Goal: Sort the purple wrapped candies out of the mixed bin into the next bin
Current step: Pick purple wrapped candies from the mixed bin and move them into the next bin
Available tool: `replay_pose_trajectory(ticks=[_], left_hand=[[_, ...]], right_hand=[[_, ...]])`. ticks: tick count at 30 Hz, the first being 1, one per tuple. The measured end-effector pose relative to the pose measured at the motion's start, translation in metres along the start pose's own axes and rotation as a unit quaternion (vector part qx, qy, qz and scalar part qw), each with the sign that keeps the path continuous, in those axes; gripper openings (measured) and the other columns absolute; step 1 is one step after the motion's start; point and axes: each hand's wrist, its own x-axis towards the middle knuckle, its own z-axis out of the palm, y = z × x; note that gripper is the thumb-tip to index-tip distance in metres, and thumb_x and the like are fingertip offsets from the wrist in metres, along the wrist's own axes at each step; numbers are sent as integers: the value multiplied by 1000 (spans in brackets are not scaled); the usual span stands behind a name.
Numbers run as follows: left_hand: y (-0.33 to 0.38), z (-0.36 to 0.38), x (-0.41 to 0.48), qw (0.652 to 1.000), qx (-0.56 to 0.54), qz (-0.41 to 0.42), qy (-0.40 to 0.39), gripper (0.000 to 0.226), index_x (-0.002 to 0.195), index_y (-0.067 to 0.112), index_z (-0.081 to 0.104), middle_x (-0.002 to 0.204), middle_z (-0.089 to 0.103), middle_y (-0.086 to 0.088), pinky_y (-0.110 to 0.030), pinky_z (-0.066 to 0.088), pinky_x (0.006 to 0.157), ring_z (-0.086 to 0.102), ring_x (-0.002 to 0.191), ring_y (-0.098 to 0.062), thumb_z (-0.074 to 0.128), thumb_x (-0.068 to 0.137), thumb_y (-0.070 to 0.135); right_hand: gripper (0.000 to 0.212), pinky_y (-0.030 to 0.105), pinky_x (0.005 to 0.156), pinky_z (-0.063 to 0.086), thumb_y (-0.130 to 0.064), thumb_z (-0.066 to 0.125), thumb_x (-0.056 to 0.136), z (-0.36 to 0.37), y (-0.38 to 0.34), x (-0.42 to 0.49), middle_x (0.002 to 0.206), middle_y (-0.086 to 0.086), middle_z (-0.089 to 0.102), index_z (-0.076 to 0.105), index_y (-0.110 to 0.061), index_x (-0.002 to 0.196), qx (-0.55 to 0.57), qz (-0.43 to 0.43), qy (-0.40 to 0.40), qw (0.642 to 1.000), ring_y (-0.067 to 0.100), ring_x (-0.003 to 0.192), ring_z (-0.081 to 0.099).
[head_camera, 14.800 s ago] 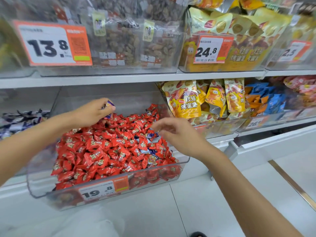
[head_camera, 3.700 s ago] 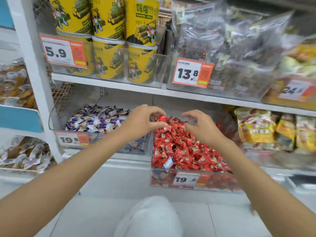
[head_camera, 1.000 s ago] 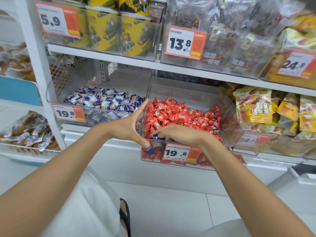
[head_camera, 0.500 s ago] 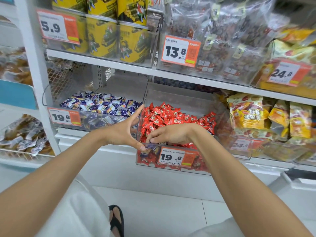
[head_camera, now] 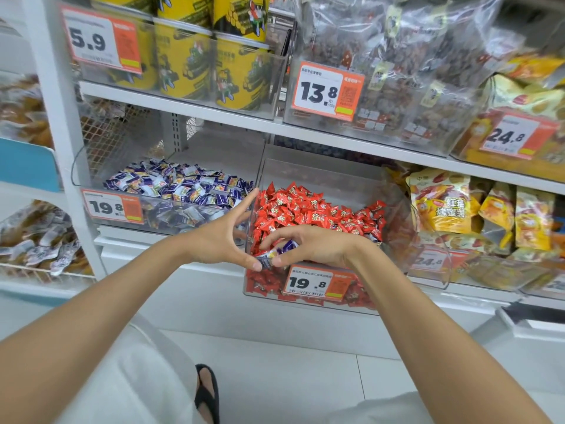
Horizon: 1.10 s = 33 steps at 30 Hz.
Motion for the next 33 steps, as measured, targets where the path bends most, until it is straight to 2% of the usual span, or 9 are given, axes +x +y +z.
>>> replay_pose_trajectory(ticks=[5,9,13,17,20,23,26,28,33], left_hand=[[3,-9,-8,1000,2,1,9,130,148,53,1,143,35,15,-29,50,96,50,124,-8,91,56,33],[-15,-40,-25,988,1,-13,153,74,129,32,56,111,65,7,-25,52,80,66,91,-6,89,63,28],[-58,-62,-46,981,25,-70,179,22,92,21,69,91,70,-1,-28,53,80,67,83,-10,81,76,12],[-78,-72,-63,979,52,-96,171,18,82,28,68,78,68,7,-16,49,67,58,62,7,77,80,12],[-87,-73,-65,980,38,-112,163,14,83,24,70,67,66,12,-11,45,59,54,57,7,75,81,11],[-88,-74,-60,981,29,-112,157,11,88,21,71,73,68,9,-12,45,60,55,60,4,75,81,14],[-83,-73,-55,980,27,-103,167,13,93,18,71,82,70,4,-9,44,59,57,65,-3,75,82,15],[-77,-70,-53,980,26,-95,176,14,94,19,71,84,70,4,-9,43,60,56,63,-1,76,81,15],[-39,-55,-42,978,25,-52,200,19,88,32,66,91,68,11,-12,44,62,58,70,2,76,82,17]], right_hand=[[22,23,67,46,-25,66,92,-7,-7,-12,94,0,71,67,-17,112,63,24,121,990,9,76,60],[7,29,70,48,-26,60,96,-3,-27,-20,93,2,69,63,-31,99,40,-18,281,959,13,76,59],[12,33,63,40,-24,58,97,6,-67,36,81,4,62,64,-20,106,-54,-18,231,971,18,66,49],[21,30,55,28,-12,51,94,-21,-100,95,70,13,47,51,-6,73,-268,56,181,944,21,58,37],[22,31,55,29,-10,46,94,-34,-106,113,69,11,51,48,-7,72,-317,68,224,919,23,61,42],[22,31,68,41,-22,50,99,-29,-115,138,108,12,63,61,-7,110,-298,-2,223,928,24,89,55],[66,36,107,35,-38,64,92,-18,-123,154,154,4,34,34,-24,150,-228,-14,146,963,24,137,38],[72,38,113,28,-38,66,91,-16,-124,152,158,2,27,29,-26,152,-241,-19,131,962,22,144,29],[46,30,109,30,-23,59,96,-29,-100,64,147,0,44,49,-20,141,-242,-73,267,930,17,136,39]])
